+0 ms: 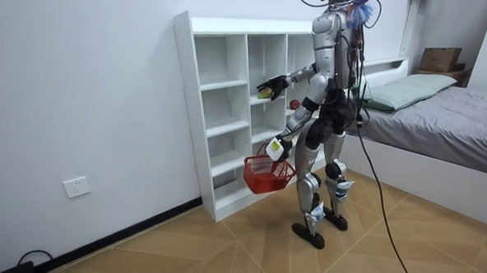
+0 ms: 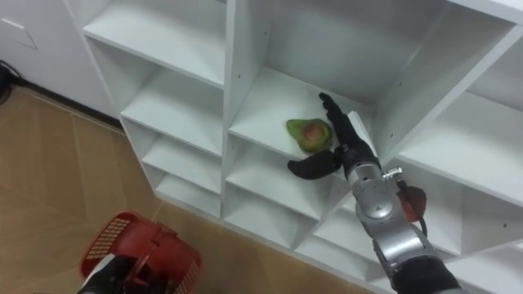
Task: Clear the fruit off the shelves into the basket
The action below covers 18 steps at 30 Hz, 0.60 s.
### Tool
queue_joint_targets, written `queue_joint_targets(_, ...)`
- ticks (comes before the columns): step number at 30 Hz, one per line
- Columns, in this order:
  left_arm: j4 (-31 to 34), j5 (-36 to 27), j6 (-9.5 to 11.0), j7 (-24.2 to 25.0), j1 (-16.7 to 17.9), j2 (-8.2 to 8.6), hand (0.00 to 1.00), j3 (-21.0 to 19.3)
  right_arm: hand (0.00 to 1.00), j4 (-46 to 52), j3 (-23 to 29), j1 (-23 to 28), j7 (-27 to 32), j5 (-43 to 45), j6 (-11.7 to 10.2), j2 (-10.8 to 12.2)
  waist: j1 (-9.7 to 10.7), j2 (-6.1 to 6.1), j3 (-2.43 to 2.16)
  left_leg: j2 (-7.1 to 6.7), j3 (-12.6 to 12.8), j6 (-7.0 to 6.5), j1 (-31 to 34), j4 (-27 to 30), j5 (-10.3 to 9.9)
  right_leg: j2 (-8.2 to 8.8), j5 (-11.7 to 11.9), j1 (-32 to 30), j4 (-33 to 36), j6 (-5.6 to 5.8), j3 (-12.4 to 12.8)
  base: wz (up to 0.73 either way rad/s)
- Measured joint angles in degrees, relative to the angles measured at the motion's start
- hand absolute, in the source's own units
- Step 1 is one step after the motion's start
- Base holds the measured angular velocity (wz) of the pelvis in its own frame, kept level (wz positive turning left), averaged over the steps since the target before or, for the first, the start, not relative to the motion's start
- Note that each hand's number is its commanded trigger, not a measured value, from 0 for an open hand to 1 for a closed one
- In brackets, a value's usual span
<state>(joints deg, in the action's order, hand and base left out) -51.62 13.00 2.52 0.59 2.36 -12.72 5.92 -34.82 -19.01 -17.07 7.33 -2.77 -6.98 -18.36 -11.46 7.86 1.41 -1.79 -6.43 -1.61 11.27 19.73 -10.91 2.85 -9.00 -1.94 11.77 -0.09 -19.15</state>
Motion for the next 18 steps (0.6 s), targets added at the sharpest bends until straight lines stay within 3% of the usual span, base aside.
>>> queue_joint_targets(11,0.02,0.0,0.0,-0.03,0.0,0.01,1.0,0.01,0.0,-0.14,0.0,-0.03,-0.12,-0.02,0.0,0.0,0.0,0.45,0.08,-0.04,-0.04,0.0,0.04,0.03,0.0,0.02,-0.01,-0.03,0.02,0.02,-0.02,0.0)
queue_joint_targets(12,0.05,0.0,0.01,-0.04,0.0,0.01,1.0,0.01,0.16,-0.21,0.0,-0.09,-0.19,-0.02,0.0,0.01,-0.06,0.52,0.13,-0.06,-0.04,0.0,0.04,0.03,0.0,0.01,-0.01,-0.04,0.02,0.02,-0.01,0.0)
queue_joint_targets(13,0.05,0.0,0.01,-0.05,0.0,0.01,1.0,0.01,0.51,-0.3,0.0,-0.17,-0.34,-0.02,0.0,0.01,-0.06,0.57,0.15,-0.06,-0.04,0.0,0.04,0.03,0.0,0.0,-0.01,-0.05,0.02,0.02,-0.01,0.0)
queue_joint_targets(15,0.08,0.0,0.02,-0.05,0.0,0.01,1.0,0.02,0.96,-0.45,0.0,-0.35,-0.59,0.02,0.0,0.0,-0.01,0.68,0.18,-0.05,-0.06,0.0,0.09,0.05,-0.01,0.0,-0.02,-0.09,0.02,0.03,0.0,0.0)
queue_joint_targets(18,0.31,0.02,0.03,-0.13,0.0,0.02,1.0,0.02,1.0,-0.49,0.16,-0.8,-0.38,0.02,-0.08,0.0,0.02,0.69,0.17,-0.07,-0.05,0.0,0.08,0.05,-0.01,0.0,-0.02,-0.11,0.01,0.03,0.01,0.0)
